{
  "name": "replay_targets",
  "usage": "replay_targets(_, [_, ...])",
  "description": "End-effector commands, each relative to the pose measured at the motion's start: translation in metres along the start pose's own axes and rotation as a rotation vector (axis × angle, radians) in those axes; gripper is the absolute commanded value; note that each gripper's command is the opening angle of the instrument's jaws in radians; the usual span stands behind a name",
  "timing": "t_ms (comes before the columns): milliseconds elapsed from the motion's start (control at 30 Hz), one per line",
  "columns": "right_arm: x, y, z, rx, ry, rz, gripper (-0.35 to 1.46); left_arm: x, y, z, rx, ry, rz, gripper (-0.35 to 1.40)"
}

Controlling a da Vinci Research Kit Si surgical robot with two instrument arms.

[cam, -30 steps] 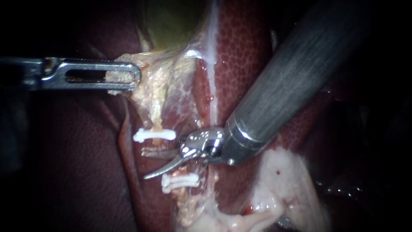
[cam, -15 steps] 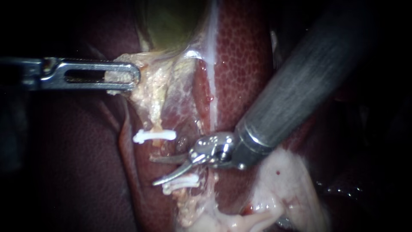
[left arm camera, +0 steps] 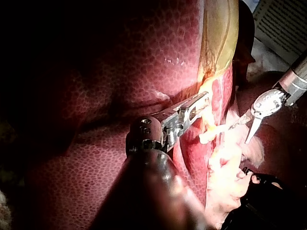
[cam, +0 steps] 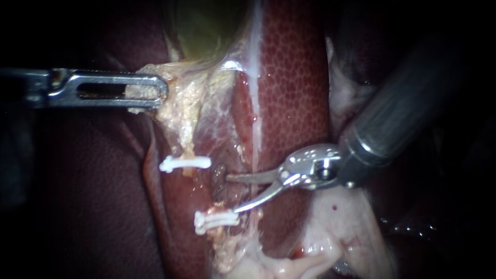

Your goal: Go back from the cut left tube

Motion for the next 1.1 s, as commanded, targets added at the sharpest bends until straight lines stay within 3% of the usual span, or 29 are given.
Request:
replay_targets(33, [0.0002,0.0001,-0.0008,-0.008,0.001,-0.004,1.43,0.0,0.0001,0.0001,0.0,0.0,0.0,-0.35])
replay_targets(233, [0.0021,0.0,-0.0055,-0.059,0.016,-0.038,1.43,0.0001,0.0002,0.0001,0.0,0.0,0.0,-0.35])
replay_targets(567, [0.0057,-0.0019,-0.0109,-0.094,0.044,-0.097,1.43,0.0002,0.0004,0.0003,-0.001,-0.001,0.001,-0.35])
replay_targets(833, [0.0062,-0.0024,-0.0114,-0.091,0.048,-0.113,1.43,0.0008,0.001,0.0011,-0.003,-0.003,0.005,-0.35])
replay_targets(1100, [0.006,-0.0024,-0.0115,-0.092,0.057,-0.113,1.43,0.0022,0.0022,0.0032,-0.01,-0.004,0.015,-0.35])
